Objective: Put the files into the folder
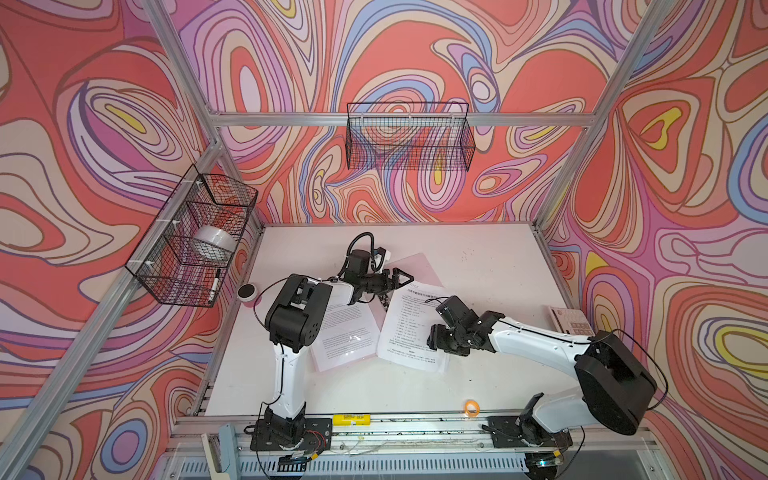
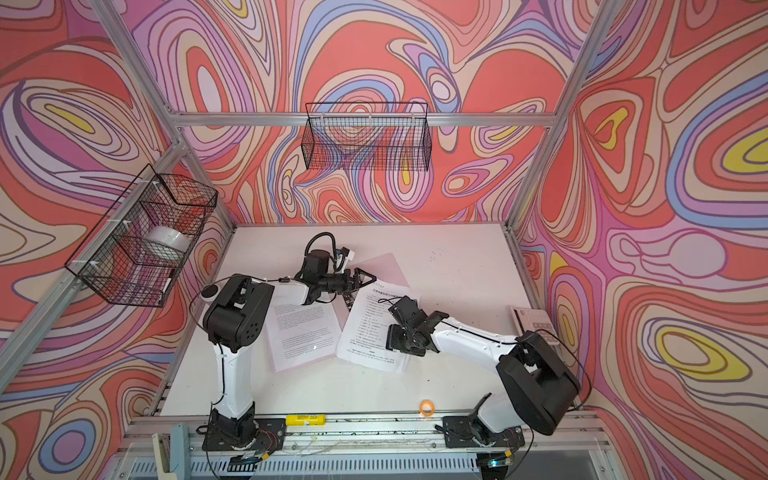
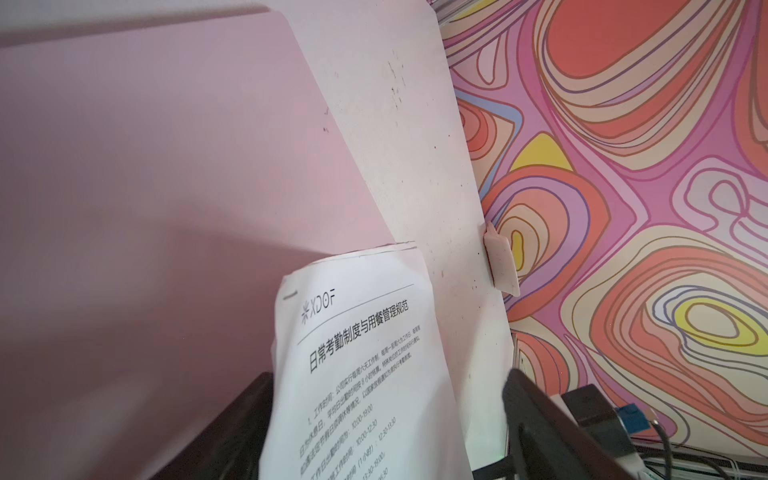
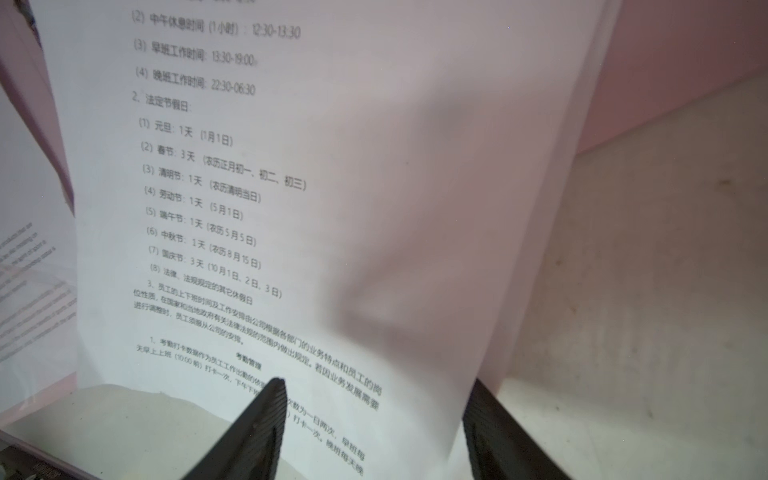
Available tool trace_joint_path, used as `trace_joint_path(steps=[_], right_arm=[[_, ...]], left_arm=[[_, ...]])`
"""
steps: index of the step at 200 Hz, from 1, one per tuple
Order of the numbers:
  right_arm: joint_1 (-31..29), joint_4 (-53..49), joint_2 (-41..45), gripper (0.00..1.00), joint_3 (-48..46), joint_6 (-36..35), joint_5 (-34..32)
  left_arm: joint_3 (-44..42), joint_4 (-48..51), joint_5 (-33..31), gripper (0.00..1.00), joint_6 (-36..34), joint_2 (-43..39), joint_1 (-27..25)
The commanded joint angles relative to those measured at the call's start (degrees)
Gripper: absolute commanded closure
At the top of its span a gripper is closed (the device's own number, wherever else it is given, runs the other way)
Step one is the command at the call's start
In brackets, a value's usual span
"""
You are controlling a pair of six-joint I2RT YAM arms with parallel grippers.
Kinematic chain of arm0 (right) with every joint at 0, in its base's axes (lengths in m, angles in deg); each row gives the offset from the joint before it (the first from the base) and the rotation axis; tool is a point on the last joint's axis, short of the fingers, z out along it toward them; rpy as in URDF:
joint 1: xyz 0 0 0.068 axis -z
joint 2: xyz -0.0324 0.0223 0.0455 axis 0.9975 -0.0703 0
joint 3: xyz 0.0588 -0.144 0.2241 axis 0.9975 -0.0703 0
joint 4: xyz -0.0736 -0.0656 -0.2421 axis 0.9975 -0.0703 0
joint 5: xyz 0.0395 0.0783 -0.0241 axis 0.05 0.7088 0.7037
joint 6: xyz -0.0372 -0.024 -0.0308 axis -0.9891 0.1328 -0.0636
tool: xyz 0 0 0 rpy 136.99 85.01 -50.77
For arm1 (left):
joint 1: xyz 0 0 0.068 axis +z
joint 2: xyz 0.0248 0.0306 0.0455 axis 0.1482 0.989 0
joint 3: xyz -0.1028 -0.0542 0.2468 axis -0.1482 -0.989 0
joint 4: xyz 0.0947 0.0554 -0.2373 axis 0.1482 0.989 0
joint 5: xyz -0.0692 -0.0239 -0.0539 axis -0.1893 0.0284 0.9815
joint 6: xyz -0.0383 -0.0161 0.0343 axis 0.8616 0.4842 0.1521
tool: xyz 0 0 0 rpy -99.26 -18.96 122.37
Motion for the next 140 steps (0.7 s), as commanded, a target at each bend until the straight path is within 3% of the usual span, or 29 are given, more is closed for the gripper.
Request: trace_joint_path(steps=[1, 70, 95, 114, 140], right_arm=[[-0.2, -5.5, 3.2, 0.29, 1.8, -0.2, -5.5], [2.0, -8.8, 8.2, 0.27, -0.8, -0.4, -9.7], [8.8, -4.5, 11.7, 0.28, -5.1, -2.3, -4.6], [13.9, 1.1, 14.3, 0.28, -8.9, -3.4, 1.2], [15.3, 4.4, 13.5, 0.29, -9.9, -4.2, 3.6]], left_arm=[[-0.1, 0.8, 1.1, 0.19, 0.1, 2.5, 0.4], [0.3, 3.2, -1.0, 0.32, -2.1, 3.4, -0.8], [0.9, 5.0, -3.3, 0.36, -3.2, 3.5, -2.2], [1.9, 6.1, -4.9, 0.44, -3.1, 4.3, -3.2], [3.5, 6.6, -5.6, 0.54, -2.7, 5.9, -4.4]])
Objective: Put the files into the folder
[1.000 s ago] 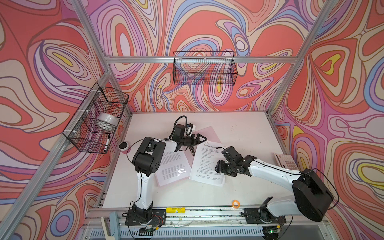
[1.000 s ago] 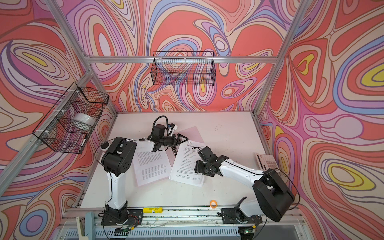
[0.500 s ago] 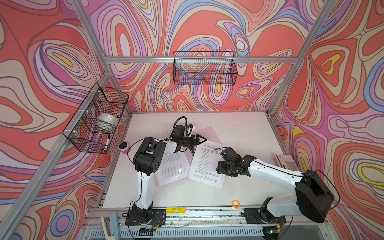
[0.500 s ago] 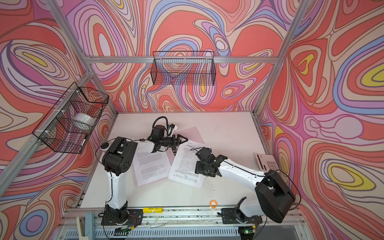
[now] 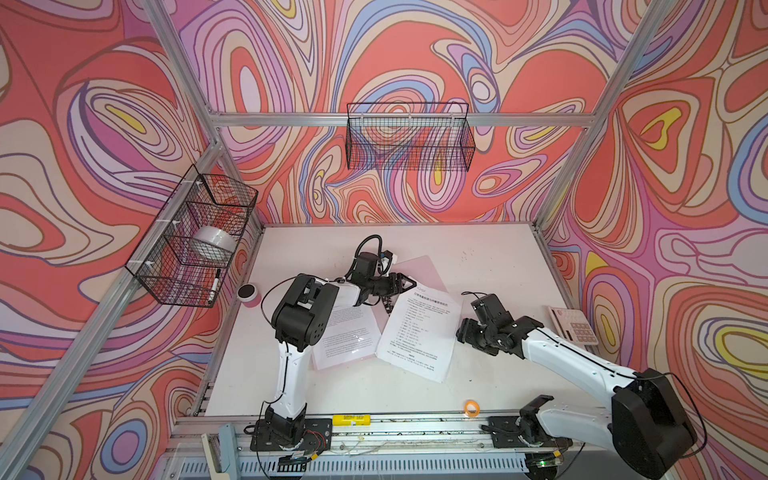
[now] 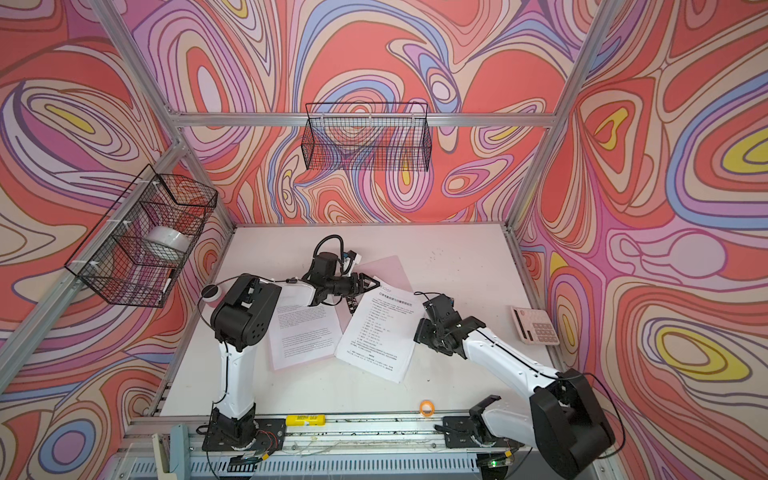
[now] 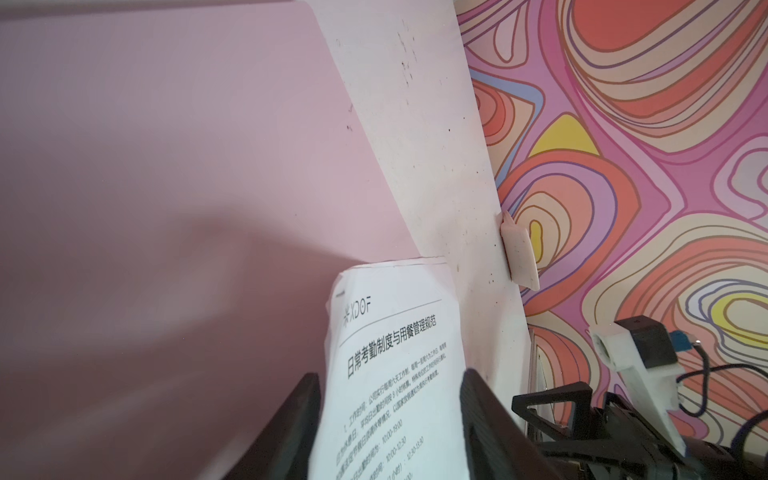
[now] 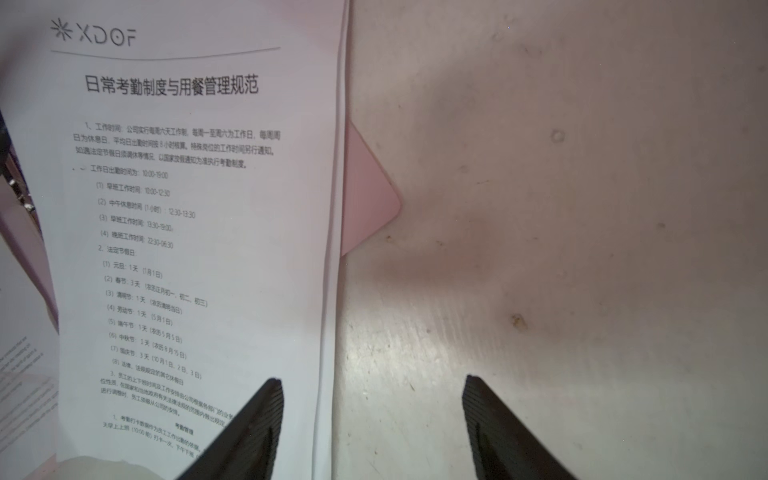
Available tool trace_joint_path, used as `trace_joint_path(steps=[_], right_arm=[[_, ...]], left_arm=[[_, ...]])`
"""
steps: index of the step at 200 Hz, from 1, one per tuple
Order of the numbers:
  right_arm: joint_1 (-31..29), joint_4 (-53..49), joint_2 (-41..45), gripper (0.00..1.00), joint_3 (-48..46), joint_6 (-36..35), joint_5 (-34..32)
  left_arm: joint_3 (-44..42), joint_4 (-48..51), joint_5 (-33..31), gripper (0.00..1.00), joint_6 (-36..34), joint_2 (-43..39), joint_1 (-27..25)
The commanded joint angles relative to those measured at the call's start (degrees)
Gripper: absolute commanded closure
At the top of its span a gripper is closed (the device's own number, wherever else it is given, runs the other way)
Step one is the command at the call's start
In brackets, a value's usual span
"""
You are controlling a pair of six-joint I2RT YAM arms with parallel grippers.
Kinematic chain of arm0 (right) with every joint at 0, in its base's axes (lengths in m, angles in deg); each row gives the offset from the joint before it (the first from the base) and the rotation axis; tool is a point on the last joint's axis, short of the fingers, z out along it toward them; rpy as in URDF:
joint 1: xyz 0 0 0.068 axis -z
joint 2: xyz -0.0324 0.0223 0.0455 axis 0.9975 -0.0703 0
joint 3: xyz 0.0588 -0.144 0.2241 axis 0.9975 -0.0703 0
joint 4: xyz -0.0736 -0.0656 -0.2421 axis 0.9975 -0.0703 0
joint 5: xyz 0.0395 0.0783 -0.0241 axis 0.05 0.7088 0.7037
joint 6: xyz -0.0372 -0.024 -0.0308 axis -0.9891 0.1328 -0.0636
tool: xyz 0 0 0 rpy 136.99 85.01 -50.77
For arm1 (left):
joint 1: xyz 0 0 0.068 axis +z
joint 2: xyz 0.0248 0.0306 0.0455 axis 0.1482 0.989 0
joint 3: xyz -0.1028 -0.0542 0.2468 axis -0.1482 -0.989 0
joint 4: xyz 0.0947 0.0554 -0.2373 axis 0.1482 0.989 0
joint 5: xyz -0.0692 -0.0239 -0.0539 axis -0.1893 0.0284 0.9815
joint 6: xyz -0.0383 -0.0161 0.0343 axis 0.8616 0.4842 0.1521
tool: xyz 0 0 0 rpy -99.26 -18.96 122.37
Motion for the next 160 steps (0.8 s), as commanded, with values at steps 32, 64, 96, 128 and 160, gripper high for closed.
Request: trace_joint_path(steps=[32, 64, 96, 128, 160], right_arm=[[0.7, 9.5, -3.7, 0.29, -1.9, -1.1, 6.7], [0.7, 13.9, -5.4, 0.29, -3.1, 0.0, 9.7], [0.8, 16.4, -8.1, 0.3, -3.0, 0.5, 11.1], [0.8, 17.1, -8.5, 0.3, -3.1, 1.1, 11.3], [0.7, 16.1, -5.5, 0.3, -3.4, 1.7, 10.2]], left_arm=[[2.1, 5.4, -3.9, 0.54, -0.4, 4.2, -2.5], [1.4, 5.7, -5.0, 0.53, -0.5, 3.5, -2.8], [1.8, 4.6, -3.4, 0.51, 0.9, 4.2, -2.8], [2.8, 4.6, -2.1, 0.51, 1.0, 5.2, -3.1], [3.4, 3.9, -0.4, 0.55, 1.3, 5.9, -3.3]])
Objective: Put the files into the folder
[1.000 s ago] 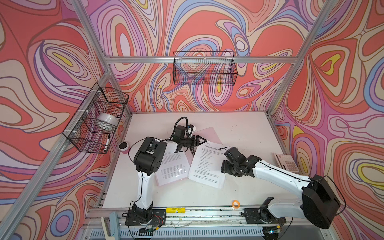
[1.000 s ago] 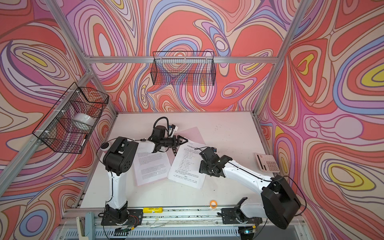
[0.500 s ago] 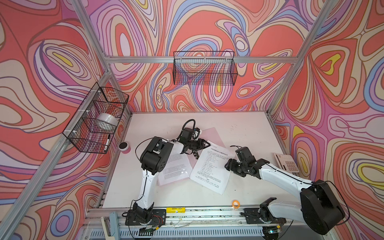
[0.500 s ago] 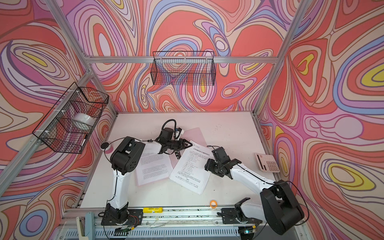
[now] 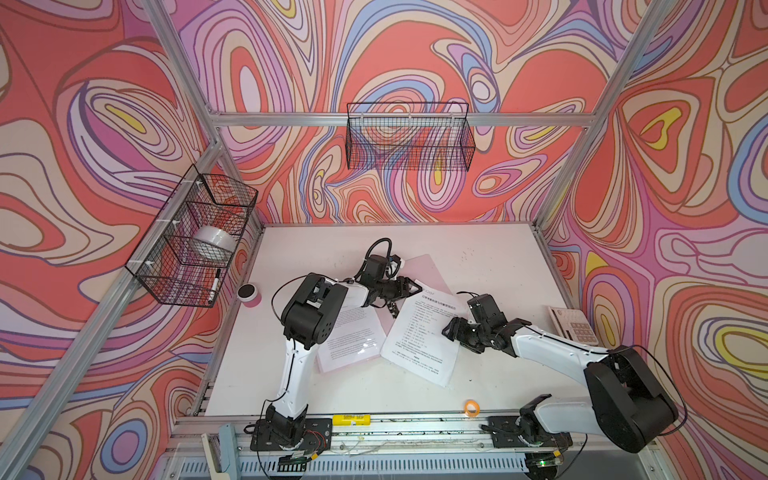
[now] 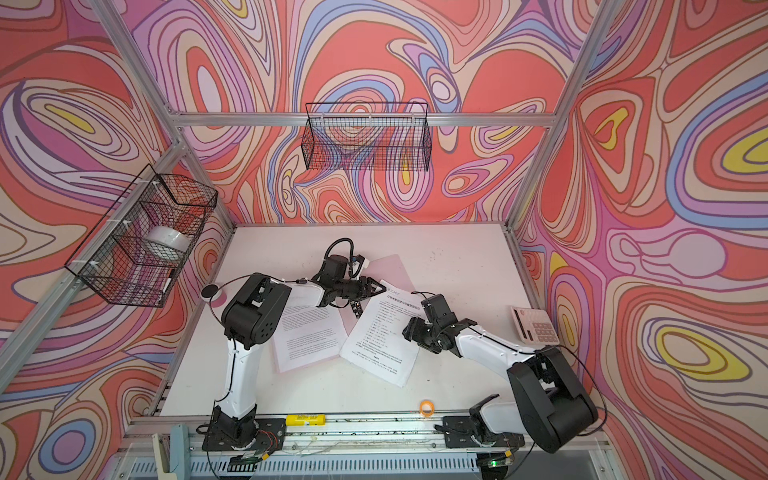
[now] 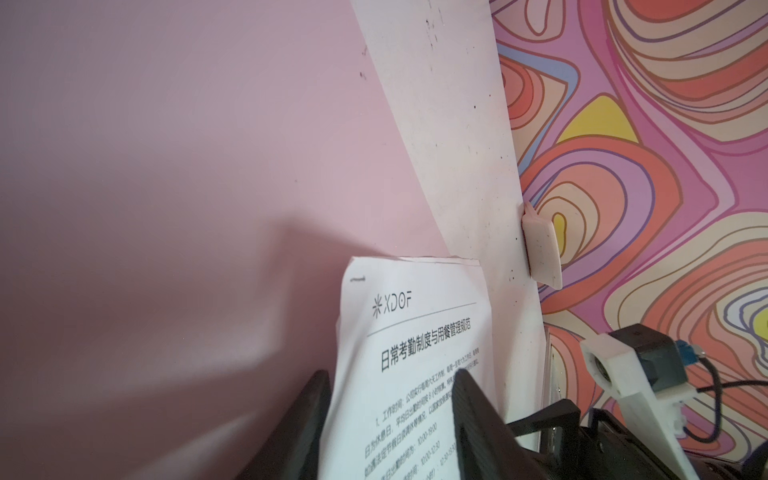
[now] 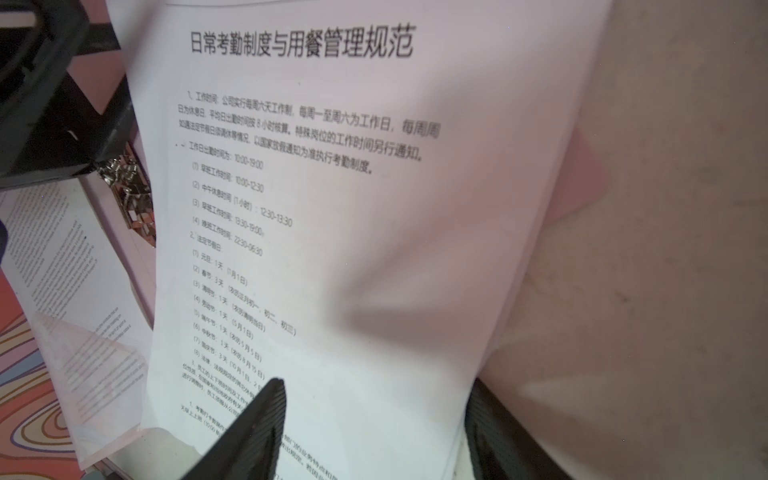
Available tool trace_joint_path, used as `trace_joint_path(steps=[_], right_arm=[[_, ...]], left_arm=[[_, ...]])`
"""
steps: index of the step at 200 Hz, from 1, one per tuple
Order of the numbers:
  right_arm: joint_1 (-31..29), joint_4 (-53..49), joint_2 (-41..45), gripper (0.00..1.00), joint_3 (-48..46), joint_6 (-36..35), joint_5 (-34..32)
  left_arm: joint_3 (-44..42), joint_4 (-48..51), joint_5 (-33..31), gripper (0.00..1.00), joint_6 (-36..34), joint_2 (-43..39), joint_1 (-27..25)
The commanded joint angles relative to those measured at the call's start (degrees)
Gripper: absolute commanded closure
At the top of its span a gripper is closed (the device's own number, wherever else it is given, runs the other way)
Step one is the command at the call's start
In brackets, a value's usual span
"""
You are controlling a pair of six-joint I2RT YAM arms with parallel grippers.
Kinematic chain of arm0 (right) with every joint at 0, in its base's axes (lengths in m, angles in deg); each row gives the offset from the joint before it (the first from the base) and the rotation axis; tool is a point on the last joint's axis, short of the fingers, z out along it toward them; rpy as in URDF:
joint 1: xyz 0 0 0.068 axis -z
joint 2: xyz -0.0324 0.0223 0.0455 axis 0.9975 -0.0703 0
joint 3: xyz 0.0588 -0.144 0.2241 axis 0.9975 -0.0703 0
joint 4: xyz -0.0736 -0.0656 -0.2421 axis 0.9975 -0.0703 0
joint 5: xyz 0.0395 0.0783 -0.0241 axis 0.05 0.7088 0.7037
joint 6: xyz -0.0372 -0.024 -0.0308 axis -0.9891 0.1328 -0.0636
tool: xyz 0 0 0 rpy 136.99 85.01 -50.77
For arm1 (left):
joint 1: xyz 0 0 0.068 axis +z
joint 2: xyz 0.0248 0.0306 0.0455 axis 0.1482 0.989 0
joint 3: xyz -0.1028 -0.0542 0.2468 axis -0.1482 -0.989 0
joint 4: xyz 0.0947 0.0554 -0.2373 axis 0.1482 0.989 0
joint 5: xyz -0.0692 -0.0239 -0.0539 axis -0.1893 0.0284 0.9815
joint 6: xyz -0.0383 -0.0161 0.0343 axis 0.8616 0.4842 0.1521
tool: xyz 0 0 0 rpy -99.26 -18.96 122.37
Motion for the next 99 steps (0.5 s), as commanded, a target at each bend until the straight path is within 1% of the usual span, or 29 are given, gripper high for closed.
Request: trace_joint_path(steps=[1, 27, 52, 62, 82, 99], right_arm=[[0.2, 0.1, 2.5, 0.3, -0.5, 0.8, -0.5], [0.2, 0.2, 2.9, 0.3, -0.4, 0.7, -0.4], [0.2, 0.1, 2.9, 0.31, -0.4, 0.8, -0.7], [0.2, -0.5, 3.2, 0.31, -0.2, 0.8, -1.0], [0.2, -2.2, 4.8, 0.3, 0.6, 0.1, -2.3], [0.5, -4.6, 6.6, 0.27, 1.8, -1.5, -3.3]], left_arm=[[0.6, 1.3, 1.7, 0.55, 0.8, 2.9, -0.7], [1.0, -0.7, 3.2, 0.83, 2.1, 3.5, -0.8], [1.2, -2.3, 4.1, 0.93, 3.6, 3.3, -0.8], [1.0, -2.3, 4.0, 1.0, 3.6, 2.6, -0.8], [0.7, -1.2, 3.8, 1.0, 3.3, 0.3, -0.8], [0.7, -0.1, 4.0, 1.0, 3.2, -2.7, -0.8]])
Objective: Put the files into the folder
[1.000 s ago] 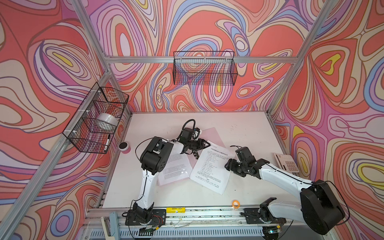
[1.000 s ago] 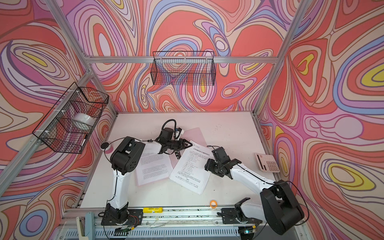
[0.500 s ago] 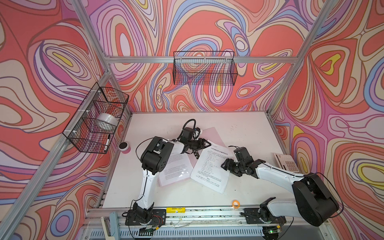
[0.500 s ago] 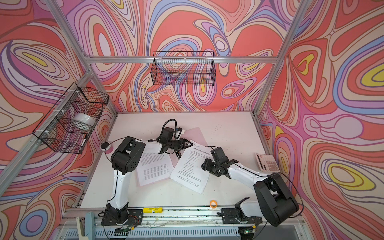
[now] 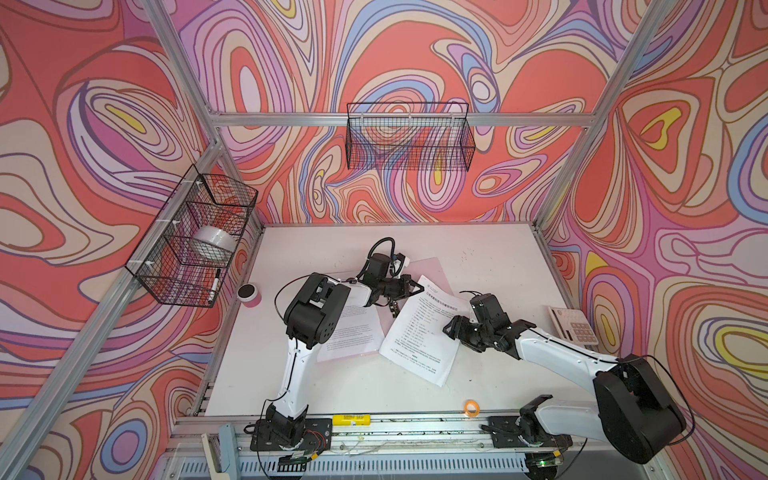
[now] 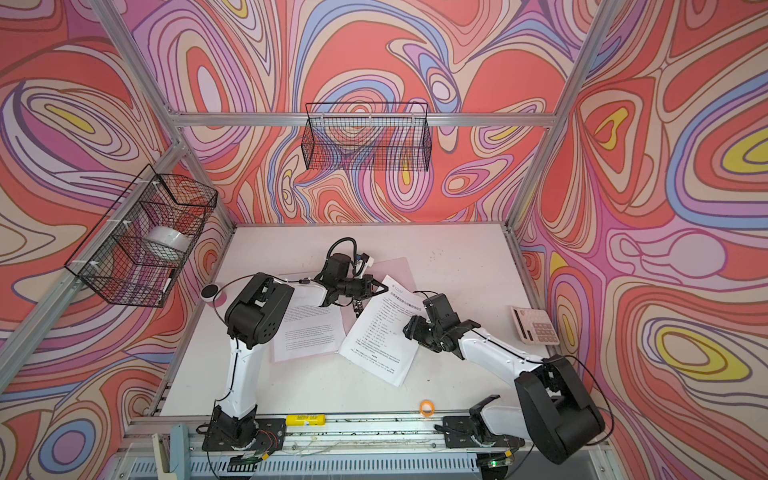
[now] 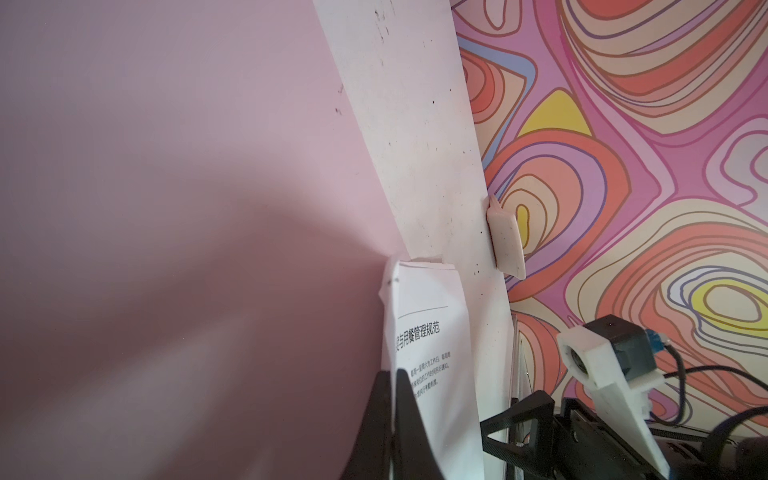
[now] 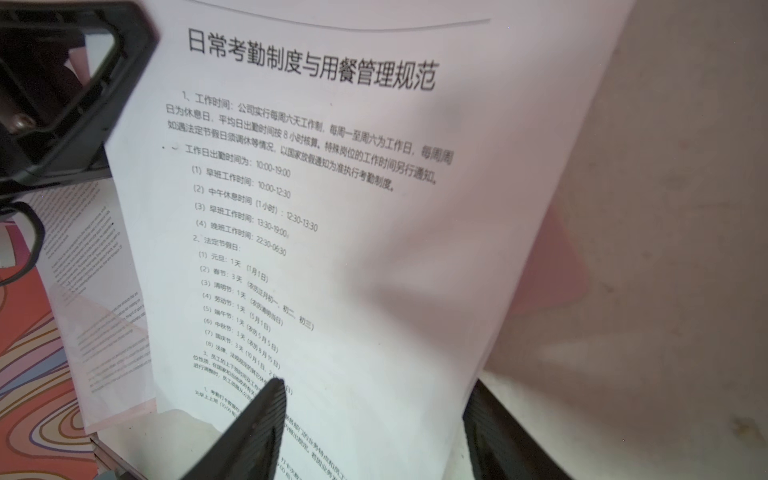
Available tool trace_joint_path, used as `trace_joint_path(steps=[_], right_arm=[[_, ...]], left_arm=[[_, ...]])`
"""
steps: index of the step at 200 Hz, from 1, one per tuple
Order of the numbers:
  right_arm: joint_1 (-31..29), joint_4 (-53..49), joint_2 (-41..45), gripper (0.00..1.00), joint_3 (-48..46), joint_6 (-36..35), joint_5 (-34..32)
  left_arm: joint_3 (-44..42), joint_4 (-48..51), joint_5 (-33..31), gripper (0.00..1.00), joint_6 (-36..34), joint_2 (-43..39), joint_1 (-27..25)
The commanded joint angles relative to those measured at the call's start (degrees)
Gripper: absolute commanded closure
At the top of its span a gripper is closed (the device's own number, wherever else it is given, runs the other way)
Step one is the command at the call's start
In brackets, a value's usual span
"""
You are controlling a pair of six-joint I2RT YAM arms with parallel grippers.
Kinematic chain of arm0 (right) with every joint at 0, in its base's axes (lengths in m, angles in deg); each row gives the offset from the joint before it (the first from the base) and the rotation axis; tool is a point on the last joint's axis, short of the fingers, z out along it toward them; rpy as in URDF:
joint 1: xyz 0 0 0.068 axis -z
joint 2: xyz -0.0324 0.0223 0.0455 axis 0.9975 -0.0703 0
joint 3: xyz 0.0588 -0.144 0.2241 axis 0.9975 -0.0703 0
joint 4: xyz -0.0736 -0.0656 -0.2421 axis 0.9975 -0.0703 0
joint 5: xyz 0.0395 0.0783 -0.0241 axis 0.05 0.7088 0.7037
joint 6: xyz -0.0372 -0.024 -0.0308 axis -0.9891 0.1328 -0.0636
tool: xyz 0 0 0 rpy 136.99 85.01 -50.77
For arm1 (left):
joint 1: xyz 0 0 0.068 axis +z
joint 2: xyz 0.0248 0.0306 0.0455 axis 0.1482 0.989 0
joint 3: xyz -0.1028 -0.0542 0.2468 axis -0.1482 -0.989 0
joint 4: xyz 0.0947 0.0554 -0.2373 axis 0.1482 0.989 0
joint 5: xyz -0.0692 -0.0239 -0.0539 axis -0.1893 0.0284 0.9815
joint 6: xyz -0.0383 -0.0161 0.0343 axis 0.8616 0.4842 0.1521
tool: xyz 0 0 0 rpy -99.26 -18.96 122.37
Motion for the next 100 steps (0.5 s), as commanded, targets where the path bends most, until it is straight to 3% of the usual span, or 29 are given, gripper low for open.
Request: trace_joint_path(steps=[1, 19, 39, 100], right_arm=[[0.5, -3.3, 3.0, 0.27, 2.0, -1.9, -2.3], [1.1, -5.1, 5.6, 0.23, 3.1, -3.9, -3.1], [2.3, -5.9, 8.5, 0.13, 3.6, -5.9, -4.1], [4.7, -0.6, 13.2, 0.13, 3.3, -9.1, 1.0]], left_arm=[[-0.7, 3.1, 0.1, 1.0, 0.2, -3.6, -0.1], [-0.2, 5.8, 0.5, 1.0, -0.6, -7.7, -0.1], [0.5, 10.6, -0.4, 1.0, -2.5, -13.5, -0.1], [5.0, 20.8, -2.0, 1.0, -2.9, -26.4, -0.2]])
